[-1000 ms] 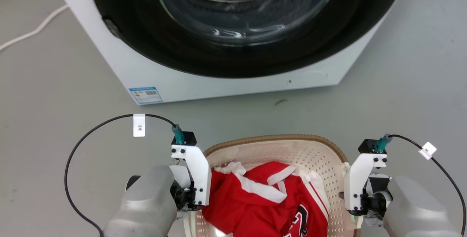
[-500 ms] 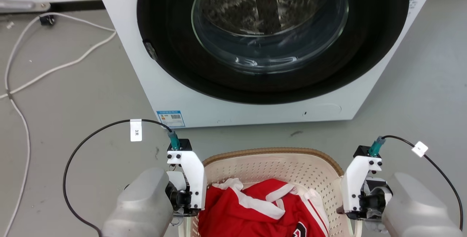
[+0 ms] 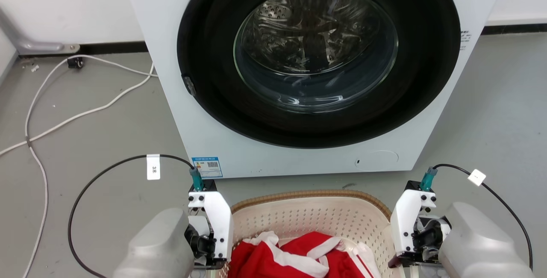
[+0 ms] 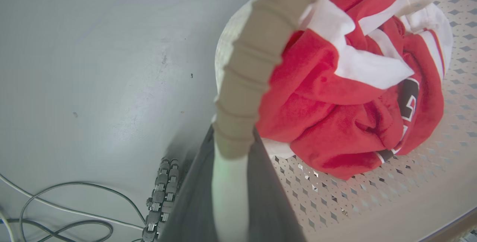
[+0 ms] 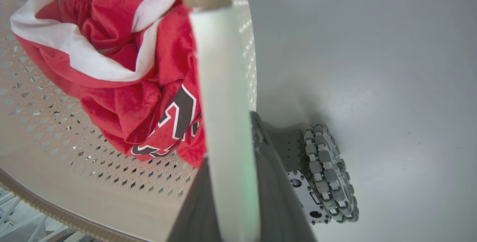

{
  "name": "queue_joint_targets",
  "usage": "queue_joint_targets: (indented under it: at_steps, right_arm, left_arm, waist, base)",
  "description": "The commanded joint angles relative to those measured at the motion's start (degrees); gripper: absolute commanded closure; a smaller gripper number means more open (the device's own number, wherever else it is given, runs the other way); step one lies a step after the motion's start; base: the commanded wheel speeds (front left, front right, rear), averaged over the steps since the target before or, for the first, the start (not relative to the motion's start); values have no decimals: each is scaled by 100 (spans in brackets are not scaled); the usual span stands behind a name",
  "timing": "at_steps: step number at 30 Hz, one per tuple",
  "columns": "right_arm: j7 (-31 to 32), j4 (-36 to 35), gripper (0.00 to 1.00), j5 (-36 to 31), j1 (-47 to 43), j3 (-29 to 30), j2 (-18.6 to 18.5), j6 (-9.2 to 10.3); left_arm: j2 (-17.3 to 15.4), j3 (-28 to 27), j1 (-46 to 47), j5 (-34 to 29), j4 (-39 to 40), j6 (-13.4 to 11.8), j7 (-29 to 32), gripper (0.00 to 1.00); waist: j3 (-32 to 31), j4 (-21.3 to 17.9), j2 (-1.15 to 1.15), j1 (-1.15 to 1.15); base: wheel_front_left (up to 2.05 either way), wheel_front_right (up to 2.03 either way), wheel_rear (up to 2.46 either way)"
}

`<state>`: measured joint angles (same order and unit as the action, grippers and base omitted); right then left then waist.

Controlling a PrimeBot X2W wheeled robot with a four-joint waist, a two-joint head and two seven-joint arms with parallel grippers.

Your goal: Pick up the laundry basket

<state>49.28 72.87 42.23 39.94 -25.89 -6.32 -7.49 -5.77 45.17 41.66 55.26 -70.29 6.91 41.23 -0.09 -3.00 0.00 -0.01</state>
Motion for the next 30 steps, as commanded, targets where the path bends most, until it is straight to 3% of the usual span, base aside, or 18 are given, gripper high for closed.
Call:
queue_joint_targets:
  at_steps: [1,30]
  right_arm:
    - [47,1,100,28,121,1,119,0]
    - [372,72,100,-41,270,108,337,-7]
  left_arm:
    - [102,13,-88,85,98,96,50,100]
    - [74,231,8,339,46,92,-70,100]
  waist:
    - [-62,-8,0,1]
    - [-307,-45,0,1]
  base:
    - [0,0,0]
    - [0,0,0]
